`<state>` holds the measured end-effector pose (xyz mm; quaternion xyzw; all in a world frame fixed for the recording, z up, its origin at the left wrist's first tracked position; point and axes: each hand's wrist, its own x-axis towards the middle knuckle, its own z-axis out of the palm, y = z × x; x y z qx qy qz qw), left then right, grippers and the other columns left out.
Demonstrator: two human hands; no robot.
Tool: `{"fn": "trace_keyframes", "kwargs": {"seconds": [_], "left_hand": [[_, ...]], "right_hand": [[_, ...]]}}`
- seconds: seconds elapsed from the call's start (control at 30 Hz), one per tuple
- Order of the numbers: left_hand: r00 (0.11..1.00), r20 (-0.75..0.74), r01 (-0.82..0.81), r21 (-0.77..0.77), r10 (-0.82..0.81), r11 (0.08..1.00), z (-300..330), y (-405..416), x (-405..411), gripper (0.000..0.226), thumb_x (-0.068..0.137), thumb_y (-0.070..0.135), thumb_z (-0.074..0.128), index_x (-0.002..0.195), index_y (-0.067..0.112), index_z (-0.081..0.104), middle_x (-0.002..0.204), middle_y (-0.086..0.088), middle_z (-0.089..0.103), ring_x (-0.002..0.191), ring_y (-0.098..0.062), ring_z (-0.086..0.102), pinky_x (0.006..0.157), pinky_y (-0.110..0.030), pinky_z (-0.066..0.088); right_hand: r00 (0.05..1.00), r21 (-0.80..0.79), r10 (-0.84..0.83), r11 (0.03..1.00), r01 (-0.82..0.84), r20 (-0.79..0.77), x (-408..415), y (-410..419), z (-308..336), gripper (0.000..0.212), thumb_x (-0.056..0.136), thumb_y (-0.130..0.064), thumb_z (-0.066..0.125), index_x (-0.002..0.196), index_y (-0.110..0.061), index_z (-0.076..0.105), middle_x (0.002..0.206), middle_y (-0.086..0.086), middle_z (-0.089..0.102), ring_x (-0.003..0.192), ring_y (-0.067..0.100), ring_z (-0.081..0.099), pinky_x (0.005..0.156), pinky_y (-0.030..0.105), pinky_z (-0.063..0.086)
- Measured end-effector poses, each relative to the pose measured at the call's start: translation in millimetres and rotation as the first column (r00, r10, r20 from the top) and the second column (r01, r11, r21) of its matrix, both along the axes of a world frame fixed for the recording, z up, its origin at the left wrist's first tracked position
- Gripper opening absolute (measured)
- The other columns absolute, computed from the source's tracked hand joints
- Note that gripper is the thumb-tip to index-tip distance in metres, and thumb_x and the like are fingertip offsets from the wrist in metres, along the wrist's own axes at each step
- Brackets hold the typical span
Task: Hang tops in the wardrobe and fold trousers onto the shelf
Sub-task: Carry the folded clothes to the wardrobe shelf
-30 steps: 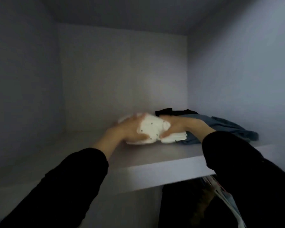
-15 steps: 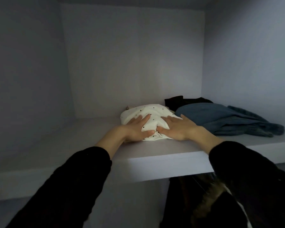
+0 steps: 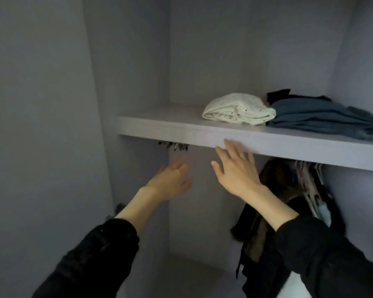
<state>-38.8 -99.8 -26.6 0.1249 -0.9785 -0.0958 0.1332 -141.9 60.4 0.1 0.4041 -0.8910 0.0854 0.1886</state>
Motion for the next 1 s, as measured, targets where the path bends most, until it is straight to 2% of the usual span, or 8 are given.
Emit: {"fn": "trace_keyframes", "kwargs": {"seconds": [0.13, 0.23, 0.33, 0.43, 0.57, 0.67, 0.8, 1.0], "left_hand": [[0.988, -0.036, -0.138, 0.204, 0.148, 0.969, -60.0, 10.7, 113.1, 0.049, 0.089, 0.034, 0.037, 0.134, 0.017, 0.047, 0.140, -0.006, 0.047, 0.128, -0.027, 0.045, 0.098, -0.033, 0.040], [0.942, -0.032, -0.309, 0.305, 0.334, 0.901, -102.8, 10.3, 213.8, 0.038, 0.093, 0.028, 0.039, 0.124, 0.017, 0.058, 0.129, -0.002, 0.058, 0.118, -0.024, 0.055, 0.093, -0.031, 0.044], [0.842, -0.020, -0.501, 0.341, 0.539, 0.795, -137.1, 11.3, 306.3, 0.031, 0.095, 0.025, 0.046, 0.124, 0.026, 0.058, 0.126, 0.004, 0.061, 0.116, -0.021, 0.057, 0.095, -0.034, 0.045], [0.736, 0.042, -0.627, 0.421, 0.676, 0.656, -161.2, 27.7, 391.7, 0.029, 0.095, 0.023, 0.046, 0.120, 0.025, 0.061, 0.118, 0.004, 0.064, 0.110, -0.019, 0.059, 0.093, -0.033, 0.046], [0.558, 0.145, -0.758, 0.491, 0.817, 0.431, -185.8, 53.2, 523.7, 0.027, 0.096, 0.028, 0.047, 0.117, 0.026, 0.062, 0.114, 0.005, 0.066, 0.103, -0.015, 0.061, 0.091, -0.030, 0.047], [0.377, 0.216, -0.826, 0.519, 0.901, 0.221, -200.1, 72.0, 627.9, 0.028, 0.096, 0.027, 0.045, 0.119, 0.024, 0.061, 0.115, 0.006, 0.065, 0.101, -0.012, 0.060, 0.090, -0.024, 0.045], [0.114, 0.221, -0.821, 0.570, 0.969, -0.033, -224.0, 100.4, 748.9, 0.028, 0.097, 0.022, 0.045, 0.120, 0.021, 0.061, 0.113, 0.002, 0.065, 0.091, -0.009, 0.055, 0.080, -0.017, 0.039], [-0.092, 0.261, -0.725, 0.645, 0.961, -0.244, -251.5, 108.9, 847.8, 0.030, 0.098, 0.022, 0.043, 0.124, 0.020, 0.058, 0.117, 0.002, 0.063, 0.099, -0.011, 0.055, 0.083, -0.019, 0.039]], "right_hand": [[0.939, 0.097, 0.142, 0.979, -0.180, 0.312, 68.2, -7.2, -57.5, 0.058, 0.100, -0.041, 0.033, 0.152, -0.021, 0.013, 0.160, 0.001, -0.003, 0.147, 0.023, -0.001, 0.117, 0.046, 0.015], [0.849, 0.215, 0.237, 0.903, -0.371, 0.472, 138.9, -39.0, -95.7, 0.058, 0.100, -0.040, 0.037, 0.150, -0.018, 0.020, 0.157, 0.005, 0.021, 0.141, 0.026, 0.025, 0.112, 0.037, 0.028], [0.754, 0.289, 0.338, 0.774, -0.563, 0.563, 220.5, -70.2, -129.0, 0.050, 0.099, -0.038, 0.038, 0.144, -0.018, 0.035, 0.147, 0.010, 0.039, 0.133, 0.028, 0.039, 0.105, 0.037, 0.035], [0.665, 0.383, 0.446, 0.570, -0.727, 0.599, 314.1, -93.4, -165.0, 0.040, 0.098, -0.038, 0.038, 0.134, -0.023, 0.048, 0.138, 0.009, 0.051, 0.124, 0.031, 0.048, 0.098, 0.038, 0.040], [0.480, 0.389, 0.574, 0.283, -0.876, 0.663, 450.9, -113.8, -203.3, 0.036, 0.098, -0.038, 0.037, 0.128, -0.024, 0.052, 0.131, 0.005, 0.056, 0.118, 0.029, 0.051, 0.092, 0.037, 0.043], [0.363, 0.351, 0.623, 0.148, -0.924, 0.693, 541.1, -127.3, -218.8, 0.038, 0.097, -0.038, 0.037, 0.130, -0.024, 0.050, 0.131, 0.002, 0.056, 0.118, 0.026, 0.051, 0.095, 0.036, 0.043], [0.233, 0.285, 0.660, 0.029, -0.958, 0.715, 665.1, -153.3, -236.6, 0.039, 0.097, -0.037, 0.040, 0.133, -0.024, 0.048, 0.129, 0.000, 0.058, 0.119, 0.024, 0.052, 0.098, 0.034, 0.042], [0.052, 0.163, 0.638, -0.116, -0.980, 0.768, 809.6, -165.7, -265.7, 0.040, 0.097, -0.032, 0.041, 0.135, -0.022, 0.047, 0.123, -0.002, 0.061, 0.115, 0.022, 0.055, 0.096, 0.032, 0.043]]}}
